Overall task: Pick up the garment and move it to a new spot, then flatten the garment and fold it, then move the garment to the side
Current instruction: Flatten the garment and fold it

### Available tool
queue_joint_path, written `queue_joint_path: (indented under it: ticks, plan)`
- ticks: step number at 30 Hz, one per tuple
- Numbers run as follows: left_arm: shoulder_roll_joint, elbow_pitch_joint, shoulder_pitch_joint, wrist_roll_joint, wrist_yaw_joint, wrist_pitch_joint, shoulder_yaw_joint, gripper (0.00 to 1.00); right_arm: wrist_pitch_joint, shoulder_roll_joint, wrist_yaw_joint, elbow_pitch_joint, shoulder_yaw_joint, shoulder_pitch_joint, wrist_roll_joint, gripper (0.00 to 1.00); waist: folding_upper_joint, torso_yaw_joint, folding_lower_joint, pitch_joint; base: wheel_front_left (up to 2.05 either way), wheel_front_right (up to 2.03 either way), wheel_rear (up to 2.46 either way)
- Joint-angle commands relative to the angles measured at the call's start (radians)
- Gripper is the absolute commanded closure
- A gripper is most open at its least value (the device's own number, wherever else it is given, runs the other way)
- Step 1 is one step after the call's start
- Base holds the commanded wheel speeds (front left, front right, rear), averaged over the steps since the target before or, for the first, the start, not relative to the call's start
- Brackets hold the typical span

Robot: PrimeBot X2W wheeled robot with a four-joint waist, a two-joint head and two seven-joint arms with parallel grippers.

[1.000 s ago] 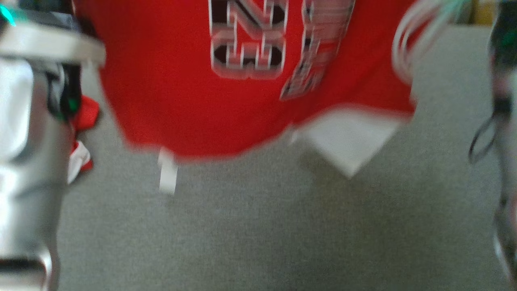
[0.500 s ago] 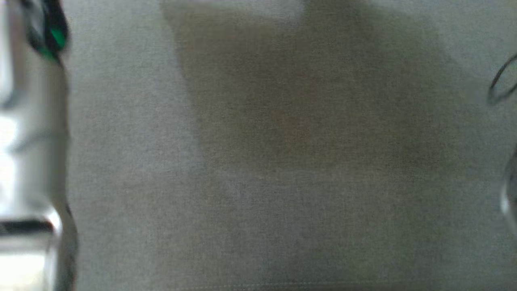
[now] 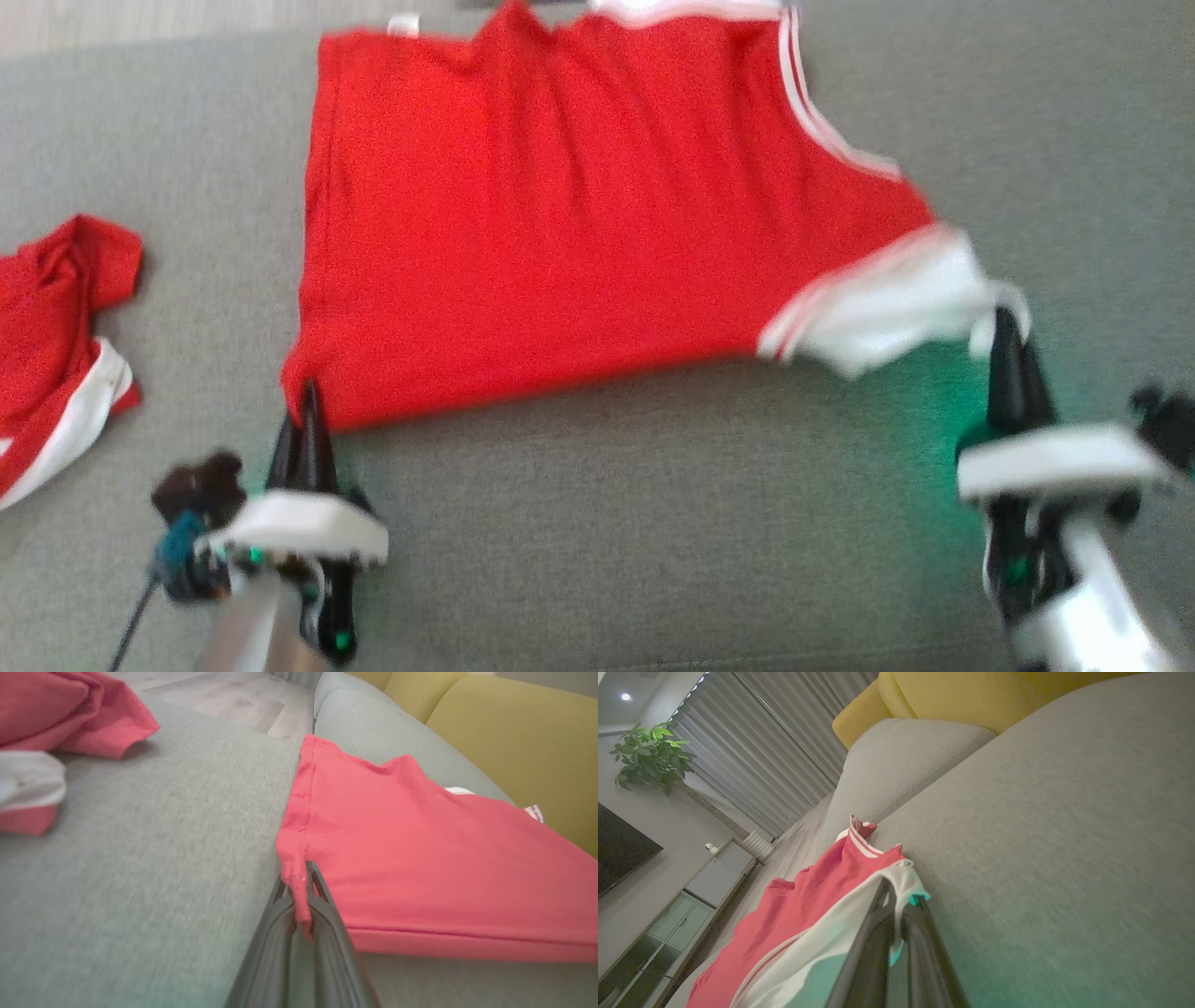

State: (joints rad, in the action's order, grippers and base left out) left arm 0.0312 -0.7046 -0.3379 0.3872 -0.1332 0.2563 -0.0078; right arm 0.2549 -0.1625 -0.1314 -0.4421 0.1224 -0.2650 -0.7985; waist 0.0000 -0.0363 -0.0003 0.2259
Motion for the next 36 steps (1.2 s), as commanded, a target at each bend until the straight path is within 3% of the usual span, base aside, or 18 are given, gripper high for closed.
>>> queue_joint_path:
  ticks: [1, 10, 19, 27, 36]
  plan:
    - [0.027, 0.03, 0.011, 0.01, 0.003, 0.005, 0.033, 1.0, 0.007, -0.017, 0.001, 0.049, 0.018, 0.016, -0.017, 1.0, 0.0, -0.019, 0.0003, -0.043, 0.0, 0.0, 0.0]
    - [0.02, 0.082, 0.247, 0.056, 0.003, 0.005, 0.031, 1.0, 0.005, -0.045, 0.001, 0.062, 0.09, 0.253, -0.108, 1.0, 0.0, -0.04, 0.0003, -0.204, 0.0, 0.0, 0.0]
    - [0.019, 0.183, 0.377, 0.109, 0.003, 0.005, -0.047, 1.0, -0.004, -0.069, 0.001, 0.121, 0.117, 0.358, -0.205, 1.0, 0.0, 0.001, 0.0003, -0.26, 0.0, 0.0, 0.0]
    - [0.019, 0.243, 0.311, 0.169, 0.003, 0.005, -0.101, 1.0, -0.018, -0.05, 0.001, 0.175, 0.11, 0.268, -0.242, 1.0, 0.0, 0.025, 0.0003, -0.237, 0.0, 0.0, 0.0]
    - [0.019, 0.159, 0.144, 0.194, 0.003, 0.005, -0.183, 1.0, -0.047, 0.0, 0.001, 0.083, 0.087, 0.082, -0.203, 1.0, 0.0, 0.047, 0.0003, -0.151, 0.0, 0.0, 0.0]
